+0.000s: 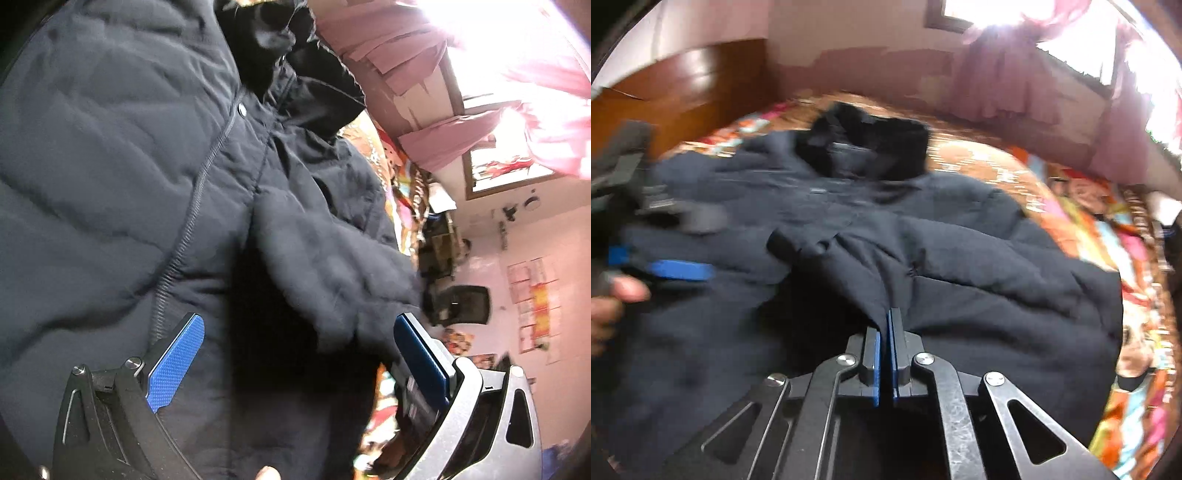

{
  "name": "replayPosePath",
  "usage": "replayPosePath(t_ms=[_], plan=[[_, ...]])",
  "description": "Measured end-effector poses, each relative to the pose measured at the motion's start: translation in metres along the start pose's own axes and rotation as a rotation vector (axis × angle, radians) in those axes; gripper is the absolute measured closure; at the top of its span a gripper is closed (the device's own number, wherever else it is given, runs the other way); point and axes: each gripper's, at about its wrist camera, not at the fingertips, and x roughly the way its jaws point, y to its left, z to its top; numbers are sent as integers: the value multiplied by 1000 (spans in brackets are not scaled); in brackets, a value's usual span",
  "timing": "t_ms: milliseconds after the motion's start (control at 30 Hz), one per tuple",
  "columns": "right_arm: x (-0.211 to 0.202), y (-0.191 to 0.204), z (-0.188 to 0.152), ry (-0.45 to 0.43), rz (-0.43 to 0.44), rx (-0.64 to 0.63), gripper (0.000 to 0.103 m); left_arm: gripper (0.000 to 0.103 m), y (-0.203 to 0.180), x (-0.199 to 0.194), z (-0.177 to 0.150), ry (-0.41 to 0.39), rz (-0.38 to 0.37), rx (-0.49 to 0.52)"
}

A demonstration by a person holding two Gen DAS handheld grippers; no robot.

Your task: Fold large clothes

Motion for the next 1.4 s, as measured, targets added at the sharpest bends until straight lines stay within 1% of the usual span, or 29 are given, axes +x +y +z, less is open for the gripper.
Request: replayPosePath(t_ms=[67,133,267,300,333,367,400,467,500,533,633,700,800,833,867,900,933,967,1033,1100,1133,1167,1267,1400], plan=[[-15,20,-6,-14,65,-54,99,3,6,4,2,9,-16,-41],[-20,31,-8,-17,82,-83,99,3,9,3,2,-2,-10,-58],[-16,27,-12,0,134,-28,99,5,15,8,4,-10,21,-75],[-16,23,-13,1,147,-7,99,11,15,11,4,-7,23,-73],[-16,19,-13,0,160,13,99,22,16,12,3,0,22,-69],[-18,16,-13,-1,175,32,99,30,18,17,3,16,17,-71],[-20,14,-14,-3,184,45,99,41,20,20,2,24,19,-76],[-22,12,-15,-1,199,67,99,47,26,22,2,16,21,-100],[-22,11,-15,0,205,74,99,56,27,22,2,9,19,-109],[-24,11,-16,4,215,81,99,68,29,22,2,4,18,-114],[-26,13,-20,11,217,68,98,91,26,18,2,-22,17,-89],[-26,16,-22,9,204,37,96,97,14,11,0,-54,35,-32],[-26,19,-26,14,182,4,94,100,-6,-3,-2,-116,71,52],[-27,20,-28,13,184,0,86,100,-14,-11,-2,-141,80,87],[-31,20,-30,5,199,-3,72,100,-23,-20,-2,-168,88,129],[-35,20,-32,-9,204,-3,63,100,-32,-31,-2,-198,101,169],[-43,20,-34,-36,208,-5,47,100,-39,-42,-2,-224,110,202],[-52,19,-34,-74,212,-11,40,100,-45,-52,-3,-246,117,230],[-70,20,-32,-131,201,-30,40,100,-52,-67,-4,-275,146,271],[-78,20,-27,-153,143,-38,40,100,-54,-86,-8,-308,190,316],[-81,18,-22,-166,109,-27,38,100,-52,-96,-10,-328,219,332],[-82,15,-17,-172,87,-11,33,100,-51,-102,-12,-341,236,338],[-74,5,-2,-173,-1,37,30,100,-38,-126,-19,-380,297,343],[-48,-11,13,-146,-48,119,27,100,-18,-151,-24,-400,376,331]])
